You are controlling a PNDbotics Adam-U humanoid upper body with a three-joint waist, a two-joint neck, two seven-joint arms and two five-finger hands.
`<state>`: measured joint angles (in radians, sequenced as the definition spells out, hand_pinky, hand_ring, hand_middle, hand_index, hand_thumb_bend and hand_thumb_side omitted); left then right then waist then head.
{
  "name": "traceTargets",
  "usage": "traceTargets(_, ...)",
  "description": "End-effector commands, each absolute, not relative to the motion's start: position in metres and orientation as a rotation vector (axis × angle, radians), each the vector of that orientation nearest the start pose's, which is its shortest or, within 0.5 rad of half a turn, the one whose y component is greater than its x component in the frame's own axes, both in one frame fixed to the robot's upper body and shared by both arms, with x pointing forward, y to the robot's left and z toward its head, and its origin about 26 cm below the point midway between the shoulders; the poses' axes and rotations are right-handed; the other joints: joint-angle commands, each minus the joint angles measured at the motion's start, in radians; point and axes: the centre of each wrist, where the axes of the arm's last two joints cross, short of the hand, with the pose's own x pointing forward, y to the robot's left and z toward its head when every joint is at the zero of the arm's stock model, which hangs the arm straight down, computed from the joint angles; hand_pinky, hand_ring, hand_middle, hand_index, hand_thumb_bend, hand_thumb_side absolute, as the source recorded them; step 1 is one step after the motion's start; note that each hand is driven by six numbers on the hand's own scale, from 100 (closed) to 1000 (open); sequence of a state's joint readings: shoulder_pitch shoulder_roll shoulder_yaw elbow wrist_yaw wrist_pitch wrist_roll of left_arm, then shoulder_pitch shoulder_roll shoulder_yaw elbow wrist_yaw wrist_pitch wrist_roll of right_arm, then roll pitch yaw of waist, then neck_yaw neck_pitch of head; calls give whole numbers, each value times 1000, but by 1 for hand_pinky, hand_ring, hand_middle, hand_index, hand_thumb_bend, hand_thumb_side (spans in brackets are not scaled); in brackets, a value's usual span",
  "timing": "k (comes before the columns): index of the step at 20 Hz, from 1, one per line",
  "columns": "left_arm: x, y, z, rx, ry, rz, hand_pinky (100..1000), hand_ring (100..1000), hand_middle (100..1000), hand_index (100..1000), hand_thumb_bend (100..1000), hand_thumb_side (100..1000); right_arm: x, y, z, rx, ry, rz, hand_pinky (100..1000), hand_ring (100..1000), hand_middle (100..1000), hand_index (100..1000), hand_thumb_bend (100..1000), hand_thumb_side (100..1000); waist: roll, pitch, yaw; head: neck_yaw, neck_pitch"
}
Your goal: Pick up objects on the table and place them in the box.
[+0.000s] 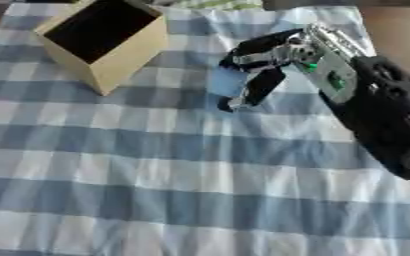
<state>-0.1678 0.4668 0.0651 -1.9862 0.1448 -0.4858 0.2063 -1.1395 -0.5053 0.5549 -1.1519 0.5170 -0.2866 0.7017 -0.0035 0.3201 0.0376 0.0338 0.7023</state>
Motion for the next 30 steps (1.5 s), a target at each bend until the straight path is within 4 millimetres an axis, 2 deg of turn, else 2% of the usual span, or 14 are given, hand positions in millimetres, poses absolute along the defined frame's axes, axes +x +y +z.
traceTargets(1, 284, 311, 190, -259, 3580, 261, 622, 711, 761, 809, 100, 749, 444, -175, 312, -617, -1572, 2077, 733, 732, 635, 816, 100, 686, 1, -23, 2, 2, -9)
traceTargets(8, 284, 311, 191, -255, 3577, 270, 622, 710, 761, 810, 100, 751, 437, -176, 336, -681, -1704, 1984, 741, 735, 635, 819, 100, 658, -2, -24, 7, -1, -20)
traceTargets(12, 285, 310, 193, -237, 3574, 281, 622, 709, 761, 810, 100, 747, 442, -158, 356, -685, -1797, 1933, 752, 736, 638, 820, 100, 628, -4, -28, 13, -15, -22)
traceTargets(15, 286, 309, 195, -216, 3569, 297, 623, 710, 761, 810, 100, 743, 455, -140, 365, -709, -1828, 1904, 755, 733, 636, 819, 100, 606, -6, -33, 22, -39, -21)
traceTargets(21, 287, 306, 197, -176, 3571, 324, 623, 710, 761, 810, 100, 746, 485, -120, 359, -715, -1860, 1838, 746, 717, 638, 823, 100, 598, -18, -35, 57, -102, -18)
traceTargets(25, 288, 304, 200, -151, 3563, 340, 623, 709, 762, 810, 100, 749, 494, -110, 352, -707, -1878, 1804, 735, 707, 638, 826, 100, 614, -34, -30, 91, -142, -26)
traceTargets(30, 290, 301, 204, -119, 3554, 361, 622, 708, 762, 810, 100, 761, 502, -99, 339, -700, -1879, 1768, 731, 702, 635, 826, 100, 613, -56, -16, 145, -167, -42)
